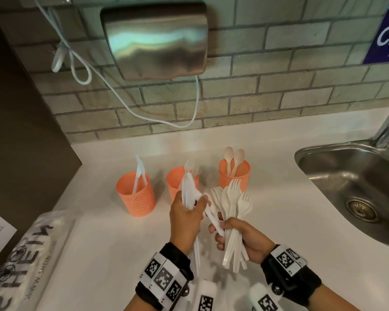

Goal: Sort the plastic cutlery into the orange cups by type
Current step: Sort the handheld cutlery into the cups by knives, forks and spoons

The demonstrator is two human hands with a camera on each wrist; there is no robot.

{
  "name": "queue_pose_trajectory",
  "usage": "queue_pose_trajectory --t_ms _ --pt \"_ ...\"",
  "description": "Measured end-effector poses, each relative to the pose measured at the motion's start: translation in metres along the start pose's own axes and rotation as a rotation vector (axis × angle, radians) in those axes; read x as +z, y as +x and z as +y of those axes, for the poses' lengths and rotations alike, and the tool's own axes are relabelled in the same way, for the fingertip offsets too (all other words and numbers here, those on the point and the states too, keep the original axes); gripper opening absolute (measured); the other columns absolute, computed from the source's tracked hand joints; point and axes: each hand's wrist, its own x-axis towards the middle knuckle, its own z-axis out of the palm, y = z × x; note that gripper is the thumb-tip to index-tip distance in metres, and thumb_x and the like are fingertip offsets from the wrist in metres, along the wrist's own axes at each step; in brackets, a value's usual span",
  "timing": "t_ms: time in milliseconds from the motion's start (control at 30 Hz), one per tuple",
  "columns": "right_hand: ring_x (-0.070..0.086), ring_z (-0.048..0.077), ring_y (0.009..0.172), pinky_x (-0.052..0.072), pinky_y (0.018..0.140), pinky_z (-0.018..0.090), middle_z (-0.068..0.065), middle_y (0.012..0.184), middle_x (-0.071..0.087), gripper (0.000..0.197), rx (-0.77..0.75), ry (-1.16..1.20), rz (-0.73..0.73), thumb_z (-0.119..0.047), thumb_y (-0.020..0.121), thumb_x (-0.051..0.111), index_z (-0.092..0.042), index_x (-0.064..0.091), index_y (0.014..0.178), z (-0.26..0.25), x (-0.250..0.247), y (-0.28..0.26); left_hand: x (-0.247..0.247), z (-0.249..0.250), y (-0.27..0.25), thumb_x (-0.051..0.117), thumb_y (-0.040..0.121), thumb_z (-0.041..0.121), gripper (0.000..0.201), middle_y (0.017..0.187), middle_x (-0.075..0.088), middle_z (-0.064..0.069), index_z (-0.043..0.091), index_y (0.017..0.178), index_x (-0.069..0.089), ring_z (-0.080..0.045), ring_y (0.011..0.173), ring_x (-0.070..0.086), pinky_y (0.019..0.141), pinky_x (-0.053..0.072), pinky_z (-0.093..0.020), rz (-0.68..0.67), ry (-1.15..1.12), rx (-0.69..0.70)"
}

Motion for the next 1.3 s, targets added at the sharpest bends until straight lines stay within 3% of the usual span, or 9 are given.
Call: queue_pose_trajectory --t_ms 133,233,400,600,700,833,1000,1100,1300 --pt "0.054 0.015 0.052 0.049 0.054 0.027 0.008 0.074 0.064 0.028 -0.088 -0.144 0.025 -0.009 0.068 0.058 -0.003 0.057 0.095 0.003 0.004 0.002 0.003 -0.002 -0.011 0.062 0.086 0.007 0.006 0.045 0.058 0.003 0.002 0.082 0.062 -0.008 0.035 0.045 0.035 0.033 -0.017 -0.100 -0.037 -0.029" --pt "0.060 0.019 0.058 0.053 0.061 0.031 0.010 0.076 0.066 0.031 -0.181 -0.276 0.046 -0.009 0.073 0.053 -0.005 0.057 0.103 0.003 0.008 0.003 -0.001 -0.004 -0.011 0.057 0.091 0.013 0.021 0.051 0.061 0.000 0.004 0.073 0.062 -0.009 0.037 0.047 0.037 0.035 -0.017 -0.054 -0.056 -0.025" --pt "0.068 0.023 0.070 0.058 0.072 0.033 0.010 0.082 0.072 0.043 -0.271 -0.370 0.093 -0.012 0.075 0.054 0.002 0.051 0.115 0.006 0.011 0.007 -0.009 -0.003 -0.002 0.049 0.094 0.019 0.019 0.054 0.065 0.000 0.005 0.086 0.058 -0.007 0.044 0.057 0.040 0.040 -0.015 0.105 -0.138 0.018" --pt "0.064 0.009 0.059 0.055 0.064 0.026 0.006 0.081 0.068 0.022 -0.473 -0.737 0.282 0.001 0.089 0.050 -0.020 0.057 0.092 0.010 0.016 0.004 -0.021 -0.012 0.016 0.041 0.098 0.021 0.022 0.043 0.058 0.001 0.015 0.079 0.049 -0.008 0.041 0.054 0.051 0.044 -0.027 0.324 -0.462 -0.187" --pt "0.059 0.002 0.058 0.048 0.059 0.023 -0.006 0.077 0.064 0.007 -0.556 -1.012 0.364 -0.018 0.082 0.053 -0.018 0.057 0.087 0.016 0.017 0.002 -0.025 -0.016 0.021 0.042 0.098 0.016 0.018 0.045 0.047 -0.003 0.014 0.080 0.045 -0.016 0.043 0.054 0.046 0.053 -0.025 0.332 -0.728 -0.355" --pt "0.061 0.018 0.075 0.041 0.058 0.029 -0.003 0.086 0.064 0.036 -0.668 -1.356 0.405 -0.019 0.078 0.050 -0.015 0.050 0.113 0.015 0.018 -0.003 -0.032 -0.025 0.028 0.047 0.096 0.019 0.019 0.046 0.034 0.001 0.014 0.078 0.044 -0.007 0.030 0.039 0.036 0.041 -0.014 0.409 -0.774 -0.428" --pt "0.061 0.015 0.051 0.036 0.037 0.020 -0.007 0.066 0.066 0.045 -0.886 -1.716 0.597 -0.022 0.057 0.057 -0.025 0.050 0.101 0.007 0.016 -0.011 -0.043 -0.026 0.030 0.061 0.088 0.019 0.029 0.040 0.030 0.008 0.016 0.065 0.043 -0.005 0.030 0.028 0.032 0.027 -0.014 0.455 -0.713 -0.403" --pt "0.058 0.014 0.045 0.034 0.036 0.017 -0.005 0.059 0.063 0.056 -0.982 -1.742 0.629 -0.016 0.045 0.069 -0.023 0.050 0.096 0.002 0.010 -0.013 -0.042 -0.020 0.028 0.063 0.087 0.026 0.034 0.040 0.029 0.009 0.017 0.062 0.041 -0.006 0.032 0.027 0.033 0.026 -0.016 0.454 -0.680 -0.323" --pt "0.042 0.007 0.058 0.031 0.048 0.012 -0.008 0.063 0.055 0.021 -1.158 -1.424 0.584 -0.024 0.063 0.054 -0.023 0.046 0.082 0.001 0.002 -0.012 -0.031 -0.003 0.021 0.058 0.089 0.028 0.040 0.036 0.029 0.010 0.016 0.059 0.035 -0.006 0.029 0.026 0.033 0.023 -0.014 0.381 -0.585 -0.178"
